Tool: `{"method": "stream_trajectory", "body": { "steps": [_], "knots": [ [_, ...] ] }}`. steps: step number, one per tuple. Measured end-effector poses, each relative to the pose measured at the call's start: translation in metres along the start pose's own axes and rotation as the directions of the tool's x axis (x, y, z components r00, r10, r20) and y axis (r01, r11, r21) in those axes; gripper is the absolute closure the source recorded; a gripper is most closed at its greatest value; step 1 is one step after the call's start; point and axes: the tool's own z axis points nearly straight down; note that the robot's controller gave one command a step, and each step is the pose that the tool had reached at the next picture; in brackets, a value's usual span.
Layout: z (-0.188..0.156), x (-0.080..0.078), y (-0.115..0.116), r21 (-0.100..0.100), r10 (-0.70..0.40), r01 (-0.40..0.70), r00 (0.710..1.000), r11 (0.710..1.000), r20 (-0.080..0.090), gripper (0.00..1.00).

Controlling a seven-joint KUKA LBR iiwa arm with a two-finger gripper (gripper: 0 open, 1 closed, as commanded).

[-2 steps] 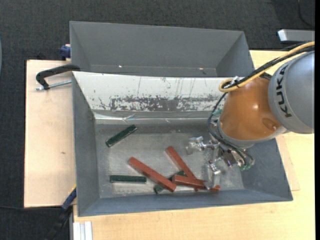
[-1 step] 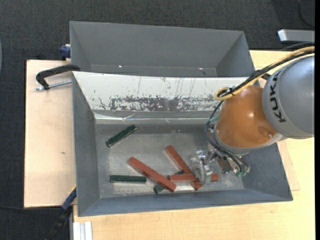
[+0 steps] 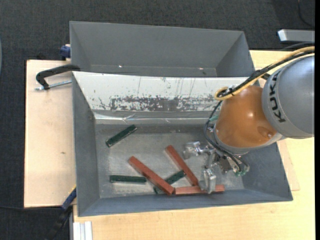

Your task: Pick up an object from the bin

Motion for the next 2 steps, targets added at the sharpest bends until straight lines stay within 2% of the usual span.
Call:
{"method": "stream_trajectory", "body": {
  "steps": [1,2],
  "knots": [
    [0.0,0.0,0.0,0.0,0.0,0.0,1.0,1.0,-0.001,0.0],
    [-0.023,-0.013,0.026,0.0,-0.093,0.093,0.996,0.996,-0.006,0.0]
  ]
}}
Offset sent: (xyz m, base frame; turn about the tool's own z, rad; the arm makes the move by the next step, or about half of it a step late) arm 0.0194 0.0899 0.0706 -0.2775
